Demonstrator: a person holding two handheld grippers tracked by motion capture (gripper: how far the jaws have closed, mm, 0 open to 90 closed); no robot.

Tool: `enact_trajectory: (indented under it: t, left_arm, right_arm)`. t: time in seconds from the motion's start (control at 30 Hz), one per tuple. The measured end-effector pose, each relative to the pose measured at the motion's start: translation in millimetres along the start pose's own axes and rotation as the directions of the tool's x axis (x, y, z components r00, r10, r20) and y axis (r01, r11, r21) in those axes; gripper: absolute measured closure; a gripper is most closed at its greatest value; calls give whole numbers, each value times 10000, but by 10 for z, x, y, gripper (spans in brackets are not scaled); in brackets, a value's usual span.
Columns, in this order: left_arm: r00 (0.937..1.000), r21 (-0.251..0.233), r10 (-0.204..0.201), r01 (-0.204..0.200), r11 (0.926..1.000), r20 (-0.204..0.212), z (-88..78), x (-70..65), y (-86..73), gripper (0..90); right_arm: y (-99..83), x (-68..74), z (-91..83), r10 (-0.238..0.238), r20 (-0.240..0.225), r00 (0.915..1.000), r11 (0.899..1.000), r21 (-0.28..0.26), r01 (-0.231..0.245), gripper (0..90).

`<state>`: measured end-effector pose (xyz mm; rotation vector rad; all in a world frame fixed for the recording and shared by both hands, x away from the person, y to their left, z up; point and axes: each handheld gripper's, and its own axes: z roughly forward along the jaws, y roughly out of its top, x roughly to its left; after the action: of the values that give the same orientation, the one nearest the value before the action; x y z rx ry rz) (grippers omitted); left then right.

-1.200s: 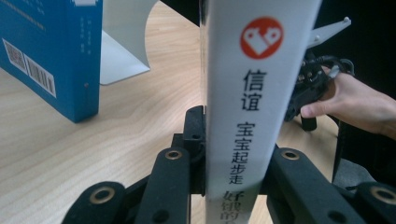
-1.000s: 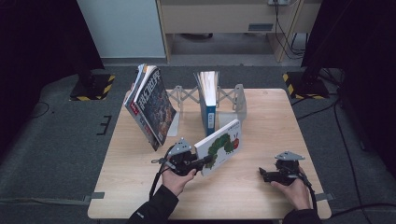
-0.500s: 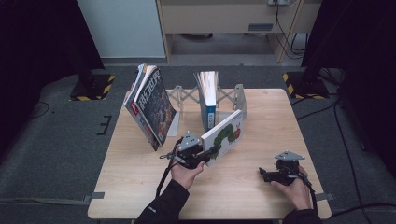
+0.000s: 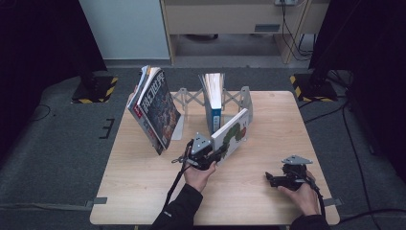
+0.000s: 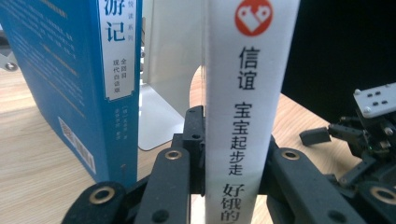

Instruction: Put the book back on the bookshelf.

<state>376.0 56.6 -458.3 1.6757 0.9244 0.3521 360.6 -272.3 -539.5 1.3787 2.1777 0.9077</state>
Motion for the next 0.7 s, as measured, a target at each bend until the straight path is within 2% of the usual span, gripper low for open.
enact_trajectory:
  t: [0.07, 0.2, 0.3, 0.4, 0.47, 0.7]
  left_arm:
    - [9999, 4, 109, -109, 9999, -129, 44, -11, -10, 747]
    - [9991, -45, 54, -56, 10000, -427, 114, -30, -37, 747]
    - [9983, -25, 165, -167, 9999, -554, 140, -35, -52, 747]
    - [9960, -133, 277, -289, 9995, -849, 160, -37, -51, 747]
    - [9950, -208, 224, -246, 9995, -978, 168, -29, -54, 747]
    - [9925, -232, 244, -274, 9994, -1195, 246, -26, -82, 747]
  right_arm:
    - [0, 0, 0, 3, -1, 10000, 10000, 1, -3, 18]
    - [1, 0, 2, -8, 5, 10000, 10000, 4, 8, 18]
    - [1, 1, 2, 7, 5, 10000, 10000, 5, -7, 17]
    - [3, 1, 2, 3, -4, 10000, 10000, 28, -3, 16]
    - [4, 2, 2, 11, -1, 10000, 10000, 36, -11, 16]
    - [5, 2, 2, 5, -17, 10000, 10000, 60, -5, 15]
